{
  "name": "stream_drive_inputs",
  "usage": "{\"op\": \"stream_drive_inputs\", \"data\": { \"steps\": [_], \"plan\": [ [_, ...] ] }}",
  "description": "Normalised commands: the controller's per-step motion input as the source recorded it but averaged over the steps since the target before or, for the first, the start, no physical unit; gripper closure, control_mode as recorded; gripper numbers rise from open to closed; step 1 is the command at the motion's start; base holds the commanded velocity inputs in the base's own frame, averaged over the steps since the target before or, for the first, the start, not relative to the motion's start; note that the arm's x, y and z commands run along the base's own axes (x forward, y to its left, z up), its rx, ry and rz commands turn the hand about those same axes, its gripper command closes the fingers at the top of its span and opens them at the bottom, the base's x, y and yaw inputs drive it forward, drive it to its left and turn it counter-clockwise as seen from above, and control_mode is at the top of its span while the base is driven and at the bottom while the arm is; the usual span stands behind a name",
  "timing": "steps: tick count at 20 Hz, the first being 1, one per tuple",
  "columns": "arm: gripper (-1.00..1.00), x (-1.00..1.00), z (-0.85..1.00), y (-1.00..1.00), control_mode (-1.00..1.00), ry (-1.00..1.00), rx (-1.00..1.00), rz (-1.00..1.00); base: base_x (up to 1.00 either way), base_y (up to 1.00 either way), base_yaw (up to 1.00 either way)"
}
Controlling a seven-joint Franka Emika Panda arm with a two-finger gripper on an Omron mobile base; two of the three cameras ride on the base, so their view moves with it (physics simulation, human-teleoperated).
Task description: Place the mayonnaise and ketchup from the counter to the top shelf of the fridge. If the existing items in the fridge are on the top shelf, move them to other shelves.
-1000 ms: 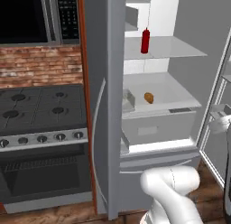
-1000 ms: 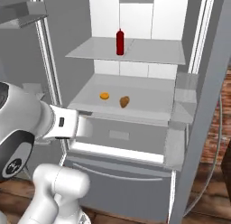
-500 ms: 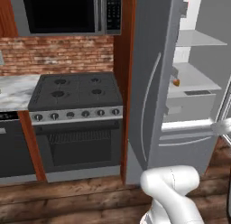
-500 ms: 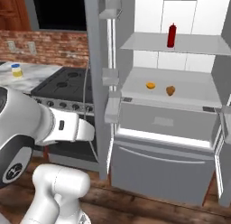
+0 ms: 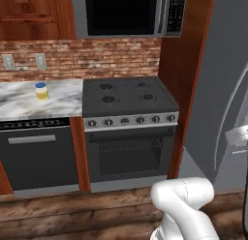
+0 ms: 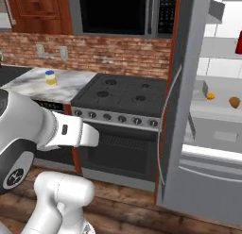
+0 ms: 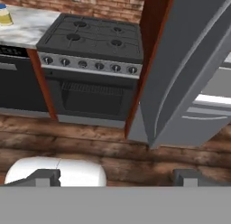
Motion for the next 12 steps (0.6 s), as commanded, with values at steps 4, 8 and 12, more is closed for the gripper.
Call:
{"op": "stream_drive_inputs", "data": {
  "steps": [4,8,12],
  "plan": [
    [-1.0,0.0,0.0,0.0,1.0,0.0,0.0,0.0,0.61,1.0,0.0],
    [-1.0,0.0,0.0,0.0,1.0,0.0,0.0,0.0,0.77,1.0,0.0],
    [-1.0,0.0,0.0,0.0,1.0,0.0,0.0,0.0,0.86,1.0,0.0]
  ]
}}
